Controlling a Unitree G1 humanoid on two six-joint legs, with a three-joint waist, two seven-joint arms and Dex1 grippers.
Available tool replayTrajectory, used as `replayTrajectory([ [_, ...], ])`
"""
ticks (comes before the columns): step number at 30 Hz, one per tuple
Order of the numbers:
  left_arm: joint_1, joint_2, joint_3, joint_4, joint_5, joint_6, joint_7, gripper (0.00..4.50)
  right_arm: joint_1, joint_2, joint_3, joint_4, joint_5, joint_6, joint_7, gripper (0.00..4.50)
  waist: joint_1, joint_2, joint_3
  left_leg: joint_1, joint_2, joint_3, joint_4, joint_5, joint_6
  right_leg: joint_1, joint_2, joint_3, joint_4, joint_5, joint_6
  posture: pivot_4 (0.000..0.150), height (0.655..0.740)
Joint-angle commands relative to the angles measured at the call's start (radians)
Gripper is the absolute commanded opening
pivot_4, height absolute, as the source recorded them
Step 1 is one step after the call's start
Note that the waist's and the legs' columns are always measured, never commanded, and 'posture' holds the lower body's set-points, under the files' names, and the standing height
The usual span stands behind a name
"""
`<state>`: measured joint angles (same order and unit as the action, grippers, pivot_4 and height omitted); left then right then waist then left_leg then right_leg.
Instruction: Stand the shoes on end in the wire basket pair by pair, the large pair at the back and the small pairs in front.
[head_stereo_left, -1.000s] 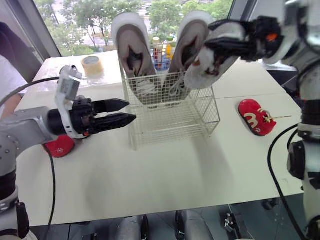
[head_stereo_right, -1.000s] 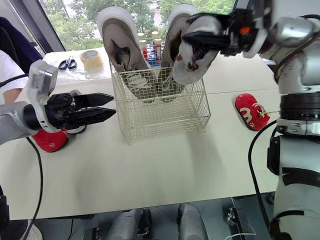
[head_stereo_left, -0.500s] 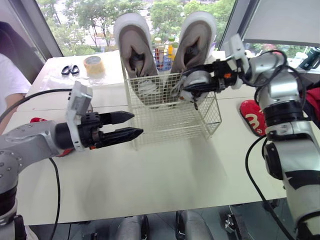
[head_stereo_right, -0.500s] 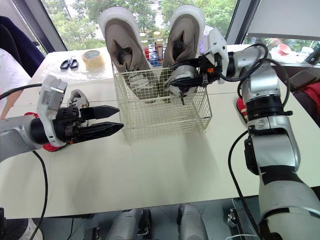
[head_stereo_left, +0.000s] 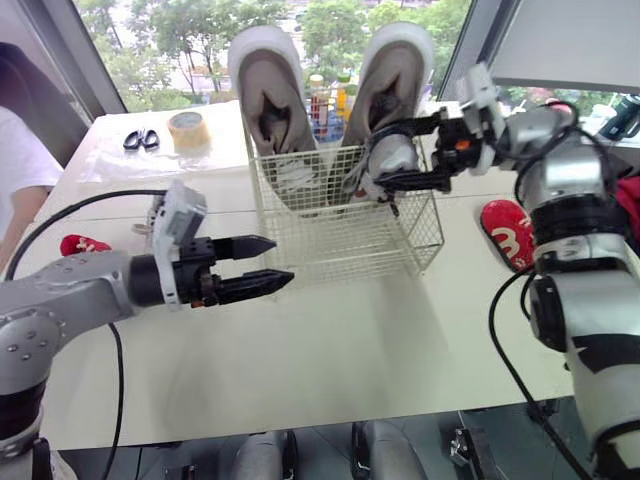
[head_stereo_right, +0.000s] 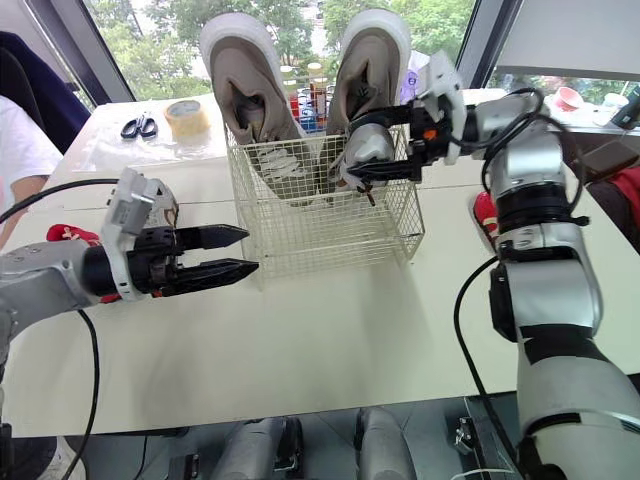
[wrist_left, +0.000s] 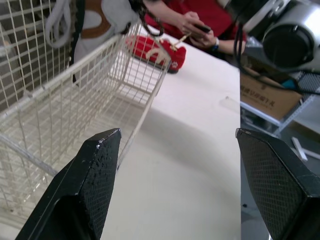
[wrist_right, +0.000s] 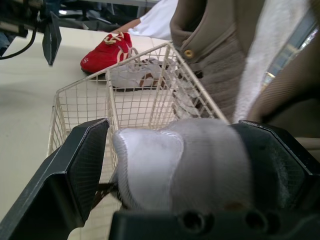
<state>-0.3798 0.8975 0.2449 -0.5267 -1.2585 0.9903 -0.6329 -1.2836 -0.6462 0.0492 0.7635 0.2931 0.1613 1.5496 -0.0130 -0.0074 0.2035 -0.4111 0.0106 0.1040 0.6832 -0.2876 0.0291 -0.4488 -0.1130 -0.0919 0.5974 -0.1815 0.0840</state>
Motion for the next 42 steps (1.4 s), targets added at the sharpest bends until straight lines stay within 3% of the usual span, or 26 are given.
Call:
replayTrajectory([
  [1,-0.016,-0.004,0.004,-0.003,0.013,-0.029,-0.026,3.79,-0.047,-0.049,-0.062,-0.126,0.049,0.082,-0.011,4.45,-0.001,0.000,0.000,0.000,0.000,0.000,0.000,0.000,0.000,0.000,0.000,0.000,0.000,0.000,0.000,0.150,0.7400],
  [6,-0.012,0.004,-0.011,0.008,0.065,-0.040,-0.057,3.79,-0.054,-0.102,-0.103,-0.212,0.075,0.164,-0.042,4.45,-0.002,0.000,0.000,0.001,0.000,0.000,0.000,0.000,0.000,0.000,0.000,0.000,0.000,0.000,0.000,0.150,0.7400],
  [9,-0.034,-0.030,-0.031,-0.003,0.095,-0.056,-0.013,3.79,-0.048,-0.157,-0.152,-0.317,0.159,0.343,-0.052,4.45,0.002,0.000,0.000,0.001,0.000,0.001,0.000,0.000,0.000,0.000,0.000,0.000,0.000,0.000,0.000,0.150,0.7400],
  [13,-0.040,-0.052,-0.062,-0.040,0.090,-0.039,0.000,3.79,0.068,-0.211,-0.175,-0.491,0.236,0.508,-0.072,4.45,0.005,-0.001,-0.001,0.001,0.000,0.000,0.000,0.000,0.000,0.001,0.000,0.000,0.000,0.000,0.000,0.150,0.7400],
  [19,0.019,0.021,-0.011,-0.031,0.063,-0.014,-0.086,3.79,0.231,-0.246,-0.213,-0.718,0.350,0.680,-0.144,4.45,-0.002,0.000,0.000,0.002,0.001,0.001,0.001,0.000,0.001,0.001,-0.001,0.000,0.001,0.000,0.000,0.150,0.7400],
  [24,0.015,0.102,0.094,0.129,0.201,-0.017,0.038,3.79,0.321,-0.238,-0.213,-0.914,0.438,0.750,-0.210,4.45,0.001,0.000,-0.001,0.002,0.002,-0.001,0.001,0.001,-0.001,0.001,0.001,0.000,0.002,0.000,-0.001,0.150,0.7400],
  [27,-0.059,0.109,0.145,0.231,0.245,0.026,0.197,4.46,0.382,-0.262,-0.174,-1.057,0.501,0.791,-0.195,4.50,0.003,0.000,-0.001,0.002,0.002,-0.001,0.001,0.000,0.000,0.001,0.001,0.000,0.001,0.000,-0.001,0.150,0.7400],
  [32,-0.403,0.129,-0.032,0.566,0.443,0.269,0.403,4.46,0.472,-0.277,-0.069,-1.184,0.476,0.726,-0.169,4.50,0.025,-0.003,-0.001,0.002,0.001,-0.002,0.002,0.000,0.001,0.003,0.001,-0.001,0.000,0.000,0.000,0.150,0.7400],
  [36,-0.541,0.120,-0.163,0.764,0.614,0.257,0.387,4.46,0.515,-0.304,-0.004,-1.200,0.378,0.627,-0.180,4.50,0.026,-0.004,-0.002,0.004,-0.001,0.000,0.002,0.000,0.001,0.005,0.000,-0.001,0.000,0.000,0.000,0.150,0.7400],
  [42,-0.723,0.060,-0.300,1.119,0.826,0.109,0.277,4.46,0.529,-0.320,-0.038,-1.269,0.457,0.676,-0.211,4.50,0.026,-0.004,-0.002,0.002,0.000,0.001,0.002,0.000,0.001,0.003,0.001,-0.001,0.001,0.000,0.000,0.150,0.7400],
])
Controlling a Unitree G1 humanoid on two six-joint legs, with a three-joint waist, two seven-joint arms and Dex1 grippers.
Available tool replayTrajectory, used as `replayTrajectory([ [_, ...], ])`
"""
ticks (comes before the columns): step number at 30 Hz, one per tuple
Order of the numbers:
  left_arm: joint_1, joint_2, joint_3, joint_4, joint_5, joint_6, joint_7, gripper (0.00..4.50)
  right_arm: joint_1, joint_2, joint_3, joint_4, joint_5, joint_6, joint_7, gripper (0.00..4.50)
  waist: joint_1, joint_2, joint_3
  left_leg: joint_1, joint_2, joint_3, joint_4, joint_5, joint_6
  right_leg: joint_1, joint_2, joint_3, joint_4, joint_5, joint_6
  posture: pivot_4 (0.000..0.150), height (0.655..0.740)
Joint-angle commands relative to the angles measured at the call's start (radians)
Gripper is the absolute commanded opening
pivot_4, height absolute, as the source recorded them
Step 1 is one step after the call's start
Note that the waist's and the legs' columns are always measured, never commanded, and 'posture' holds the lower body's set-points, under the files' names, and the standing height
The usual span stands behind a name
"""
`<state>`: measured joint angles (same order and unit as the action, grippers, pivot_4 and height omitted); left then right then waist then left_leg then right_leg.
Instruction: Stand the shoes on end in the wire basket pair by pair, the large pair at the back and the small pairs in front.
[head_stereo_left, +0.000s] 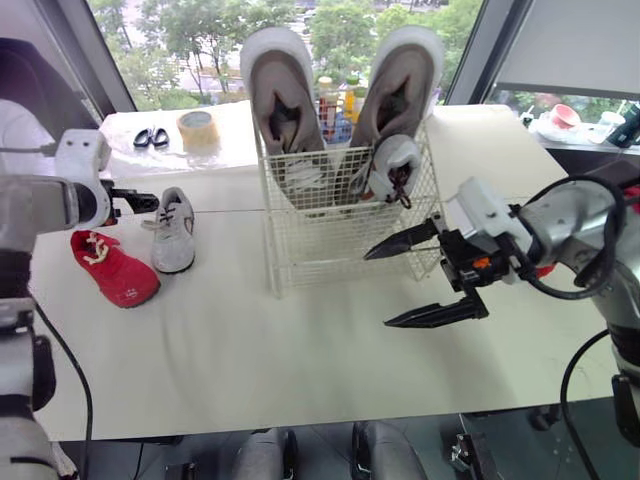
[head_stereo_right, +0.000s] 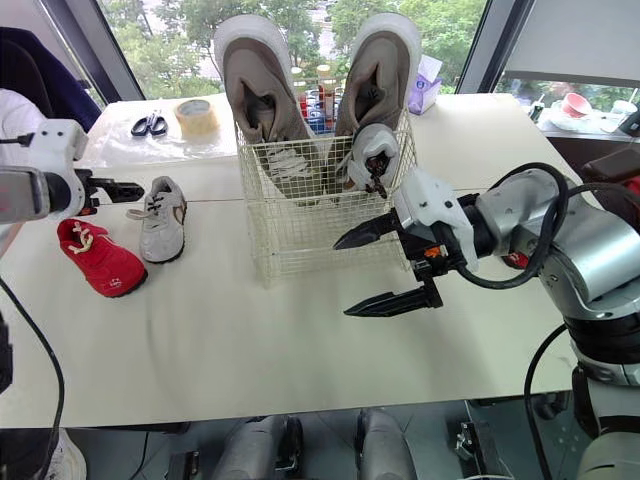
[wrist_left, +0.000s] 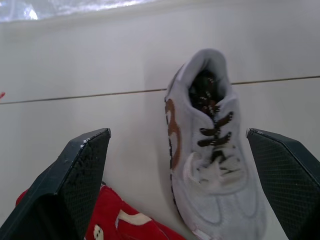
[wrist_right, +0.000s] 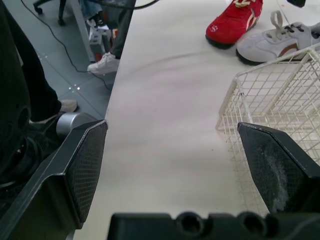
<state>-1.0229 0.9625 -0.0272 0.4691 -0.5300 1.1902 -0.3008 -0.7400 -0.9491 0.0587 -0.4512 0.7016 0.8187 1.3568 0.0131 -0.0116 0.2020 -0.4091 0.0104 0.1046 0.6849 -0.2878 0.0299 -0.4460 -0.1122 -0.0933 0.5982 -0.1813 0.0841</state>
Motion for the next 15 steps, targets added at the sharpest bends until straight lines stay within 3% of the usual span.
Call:
replayTrajectory([
  [1,-0.109,-0.022,-0.046,0.191,0.135,-0.133,-0.077,4.46,-0.015,-0.021,-0.054,-0.059,0.056,0.024,-0.027,4.50,0.000,0.000,0.000,0.000,0.000,0.000,0.000,0.000,0.000,0.000,0.000,0.000,0.000,0.000,0.000,0.150,0.7400],
  [11,-0.221,-0.197,-0.081,0.719,0.363,-0.461,-0.229,4.46,-0.009,-0.031,-0.088,-0.067,0.079,0.026,-0.115,4.50,0.000,-0.002,-0.001,0.000,0.000,0.001,0.000,-0.001,0.001,0.000,-0.001,0.000,0.000,0.000,0.000,0.150,0.7400],
  [14,-0.221,-0.216,-0.068,0.772,0.399,-0.500,-0.226,3.71,-0.003,-0.037,-0.094,-0.069,0.080,0.026,-0.133,4.50,0.001,-0.003,-0.002,0.000,0.000,0.001,0.001,-0.001,0.001,0.000,-0.002,0.000,0.000,0.000,0.000,0.150,0.7400],
  [15,-0.223,-0.220,-0.058,0.782,0.406,-0.507,-0.223,3.27,-0.002,-0.039,-0.096,-0.071,0.081,0.028,-0.138,4.50,0.001,-0.004,-0.002,0.000,0.000,0.001,0.001,-0.001,0.001,0.000,-0.002,0.000,0.000,0.000,0.000,0.150,0.7400],
])
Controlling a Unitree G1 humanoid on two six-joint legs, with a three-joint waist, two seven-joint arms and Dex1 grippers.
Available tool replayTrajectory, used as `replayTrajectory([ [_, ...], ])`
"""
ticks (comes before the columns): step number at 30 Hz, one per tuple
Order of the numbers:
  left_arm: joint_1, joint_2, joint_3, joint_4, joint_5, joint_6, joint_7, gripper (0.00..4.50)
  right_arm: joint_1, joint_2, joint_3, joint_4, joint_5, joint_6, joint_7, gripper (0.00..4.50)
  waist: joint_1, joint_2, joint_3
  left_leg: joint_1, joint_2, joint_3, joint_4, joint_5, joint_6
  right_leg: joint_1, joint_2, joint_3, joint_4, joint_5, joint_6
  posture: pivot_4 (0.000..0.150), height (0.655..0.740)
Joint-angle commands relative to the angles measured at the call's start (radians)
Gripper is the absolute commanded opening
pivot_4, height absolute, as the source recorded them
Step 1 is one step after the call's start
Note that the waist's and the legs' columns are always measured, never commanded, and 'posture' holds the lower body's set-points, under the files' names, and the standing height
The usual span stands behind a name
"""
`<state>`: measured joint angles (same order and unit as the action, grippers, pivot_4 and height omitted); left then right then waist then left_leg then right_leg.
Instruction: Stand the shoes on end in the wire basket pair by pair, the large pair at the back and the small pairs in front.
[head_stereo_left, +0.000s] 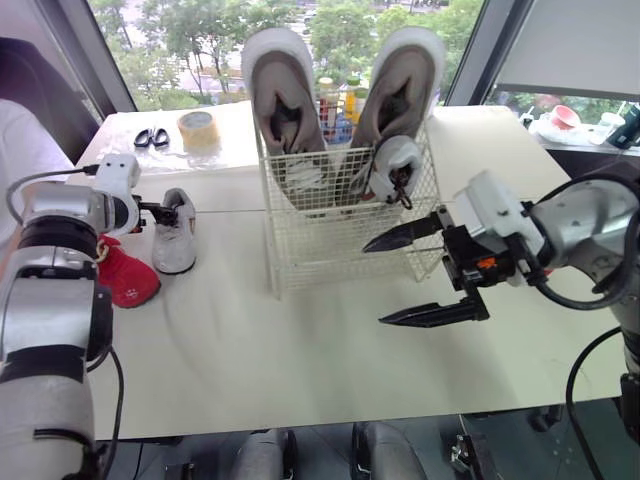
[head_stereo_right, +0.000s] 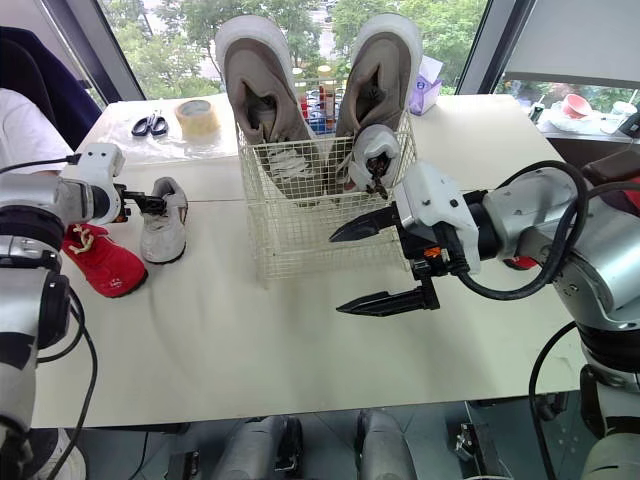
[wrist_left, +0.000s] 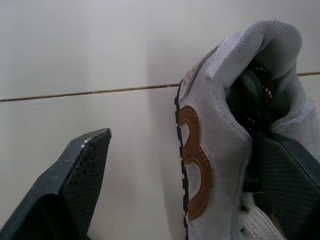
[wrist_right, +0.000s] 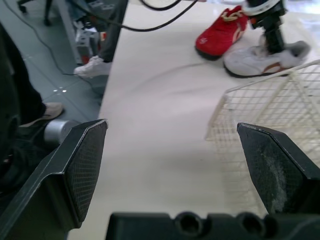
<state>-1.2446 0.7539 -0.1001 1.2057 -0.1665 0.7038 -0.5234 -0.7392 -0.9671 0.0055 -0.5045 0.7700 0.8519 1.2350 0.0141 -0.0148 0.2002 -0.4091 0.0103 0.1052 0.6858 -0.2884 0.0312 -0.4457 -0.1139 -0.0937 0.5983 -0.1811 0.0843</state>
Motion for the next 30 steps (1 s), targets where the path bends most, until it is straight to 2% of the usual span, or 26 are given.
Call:
replayTrajectory([
  [1,-0.005,-0.014,0.021,0.052,0.050,-0.027,-0.002,2.70,-0.004,-0.022,-0.043,-0.016,0.013,-0.004,-0.019,4.50,-0.001,-0.001,-0.001,0.000,0.000,0.000,0.000,0.000,0.000,0.000,0.000,0.000,0.000,0.000,0.000,0.150,0.7400],
  [6,-0.013,-0.024,0.059,0.065,0.073,-0.038,0.004,0.08,-0.017,-0.024,-0.029,0.004,0.000,-0.013,-0.027,4.50,-0.005,-0.002,-0.001,0.000,0.000,0.000,0.001,-0.001,0.001,0.000,0.000,0.000,0.001,0.000,0.000,0.150,0.7400],
  [12,-0.044,-0.015,0.151,0.049,0.048,-0.021,0.040,0.01,-0.036,-0.025,0.006,0.047,-0.037,-0.041,-0.004,4.50,-0.003,-0.002,-0.001,0.001,0.001,0.000,0.001,-0.001,0.002,0.000,0.000,0.000,0.002,0.000,0.000,0.150,0.7400],
  [18,-0.113,0.036,0.352,-0.105,-0.073,0.088,0.144,0.01,-0.054,-0.013,0.026,0.096,-0.066,-0.065,0.013,4.50,-0.004,-0.004,0.000,-0.001,0.001,-0.001,0.001,-0.001,0.001,-0.001,0.000,0.000,0.001,0.001,0.001,0.150,0.7400],
  [20,-0.075,0.033,0.426,-0.268,-0.101,0.098,0.240,0.01,-0.065,-0.002,0.032,0.117,-0.076,-0.073,0.012,4.50,-0.004,-0.004,0.000,-0.001,0.000,-0.001,0.001,-0.001,0.002,-0.001,0.000,0.000,0.001,0.001,0.002,0.150,0.7400],
  [23,0.046,-0.018,0.556,-0.644,-0.163,0.162,0.362,0.01,-0.086,0.030,0.042,0.159,-0.081,-0.082,0.006,4.50,-0.007,-0.004,0.000,-0.002,0.000,-0.001,0.001,-0.001,0.002,0.000,-0.001,0.000,0.000,0.003,0.004,0.150,0.7400],
  [27,0.212,-0.190,0.721,-1.215,-0.379,0.078,0.354,0.01,-0.108,0.056,0.050,0.193,-0.085,-0.069,-0.002,4.50,0.000,-0.004,0.000,-0.002,-0.001,-0.001,0.002,-0.001,0.002,0.001,-0.003,0.000,0.000,0.003,0.004,0.150,0.7400],
  [30,0.268,-0.380,0.770,-1.529,-0.548,0.074,0.484,0.01,-0.147,0.083,0.007,0.225,-0.032,0.026,-0.066,4.50,0.000,-0.005,-0.001,-0.004,-0.001,-0.004,0.007,-0.001,0.002,0.002,-0.004,-0.001,0.000,0.003,0.005,0.150,0.7400],
])
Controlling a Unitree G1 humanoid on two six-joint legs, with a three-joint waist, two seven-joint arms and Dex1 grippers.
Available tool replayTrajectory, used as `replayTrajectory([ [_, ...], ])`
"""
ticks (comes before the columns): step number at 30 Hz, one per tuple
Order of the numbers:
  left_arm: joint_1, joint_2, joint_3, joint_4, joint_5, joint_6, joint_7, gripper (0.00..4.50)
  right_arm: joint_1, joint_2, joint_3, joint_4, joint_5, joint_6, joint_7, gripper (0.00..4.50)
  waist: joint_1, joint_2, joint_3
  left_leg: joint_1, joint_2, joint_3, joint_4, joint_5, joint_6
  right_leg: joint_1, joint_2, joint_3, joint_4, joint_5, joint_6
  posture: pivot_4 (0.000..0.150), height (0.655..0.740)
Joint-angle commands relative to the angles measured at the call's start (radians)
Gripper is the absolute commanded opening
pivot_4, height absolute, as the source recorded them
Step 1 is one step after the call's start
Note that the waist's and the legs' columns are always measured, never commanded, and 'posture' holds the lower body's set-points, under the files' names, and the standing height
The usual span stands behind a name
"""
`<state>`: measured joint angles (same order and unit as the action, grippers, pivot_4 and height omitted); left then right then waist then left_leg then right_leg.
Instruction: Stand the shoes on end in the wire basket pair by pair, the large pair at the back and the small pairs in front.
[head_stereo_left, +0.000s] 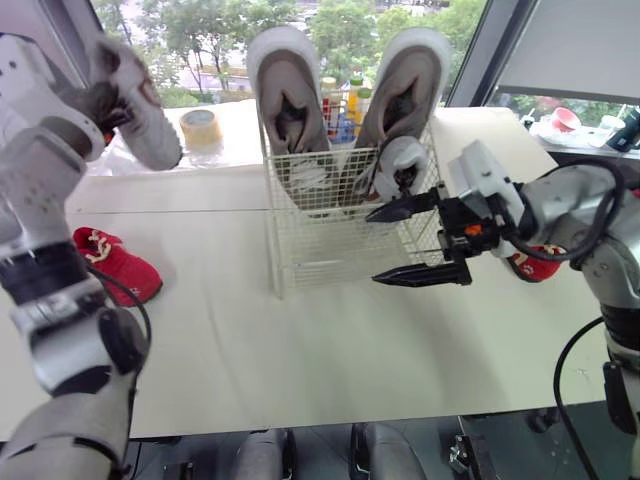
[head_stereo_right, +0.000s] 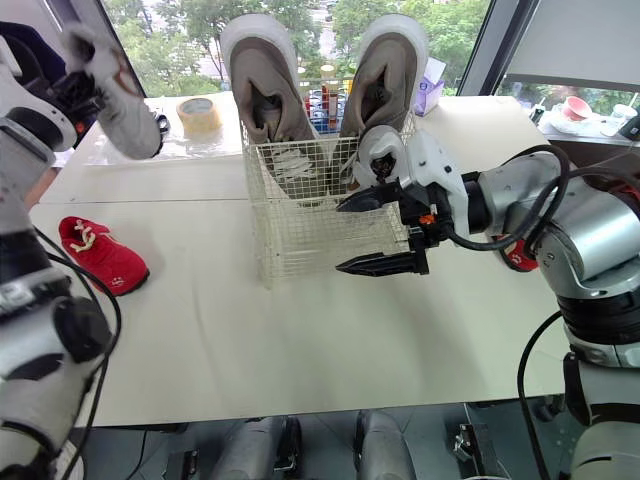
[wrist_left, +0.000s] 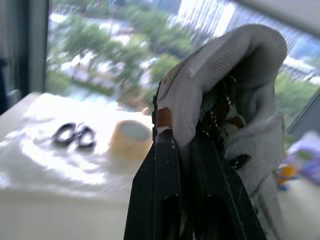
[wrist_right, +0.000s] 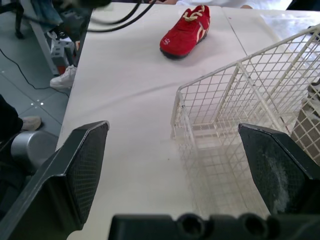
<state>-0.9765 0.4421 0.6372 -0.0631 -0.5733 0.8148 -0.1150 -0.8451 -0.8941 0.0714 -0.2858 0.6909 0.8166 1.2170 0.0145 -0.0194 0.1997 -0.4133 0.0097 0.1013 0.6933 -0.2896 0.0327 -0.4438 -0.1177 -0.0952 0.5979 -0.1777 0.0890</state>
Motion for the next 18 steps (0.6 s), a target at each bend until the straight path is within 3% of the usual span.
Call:
replayTrajectory([
  [1,0.017,-0.116,0.026,-0.337,-0.180,-0.043,0.105,0.01,-0.048,0.016,-0.077,0.007,0.071,0.096,-0.068,4.50,-0.001,0.000,0.000,0.000,0.000,0.000,0.001,0.000,0.000,0.000,0.000,0.000,0.000,0.000,0.000,0.150,0.7400],
  [4,0.056,-0.212,-0.072,-0.489,-0.220,-0.090,0.135,0.01,-0.051,0.017,-0.138,-0.030,0.195,0.236,-0.122,4.50,0.000,0.000,0.000,0.001,0.000,-0.001,0.003,-0.001,0.000,0.002,-0.001,0.000,0.000,0.001,0.000,0.150,0.7400],
  [9,0.111,-0.259,-0.250,-0.516,-0.279,-0.102,0.055,0.01,-0.049,-0.007,-0.131,-0.062,0.226,0.291,-0.144,4.50,-0.001,0.000,0.000,0.003,0.001,0.000,0.005,-0.001,0.001,0.004,0.002,0.000,0.001,0.003,-0.003,0.150,0.7400],
  [12,0.168,-0.254,-0.381,-0.450,-0.186,-0.180,-0.045,0.01,-0.038,-0.027,-0.133,-0.073,0.221,0.302,-0.157,4.50,-0.001,0.001,-0.001,0.003,0.001,0.001,0.005,-0.003,0.006,0.004,0.003,0.000,0.001,0.003,-0.003,0.150,0.7400],
  [14,0.171,-0.275,-0.393,-0.400,-0.179,-0.232,-0.063,0.01,-0.028,-0.036,-0.144,-0.085,0.234,0.314,-0.171,4.50,-0.001,0.001,-0.001,0.003,0.001,0.001,0.006,-0.003,0.006,0.004,0.003,0.000,0.001,0.003,-0.003,0.150,0.7400],
  [18,0.154,-0.328,-0.503,-0.257,-0.027,-0.384,-0.089,0.01,0.008,-0.054,-0.154,-0.122,0.237,0.324,-0.203,4.50,0.000,0.001,-0.001,0.003,0.001,0.001,0.006,-0.003,0.007,0.004,0.003,0.000,0.000,0.003,-0.003,0.150,0.7400],
])
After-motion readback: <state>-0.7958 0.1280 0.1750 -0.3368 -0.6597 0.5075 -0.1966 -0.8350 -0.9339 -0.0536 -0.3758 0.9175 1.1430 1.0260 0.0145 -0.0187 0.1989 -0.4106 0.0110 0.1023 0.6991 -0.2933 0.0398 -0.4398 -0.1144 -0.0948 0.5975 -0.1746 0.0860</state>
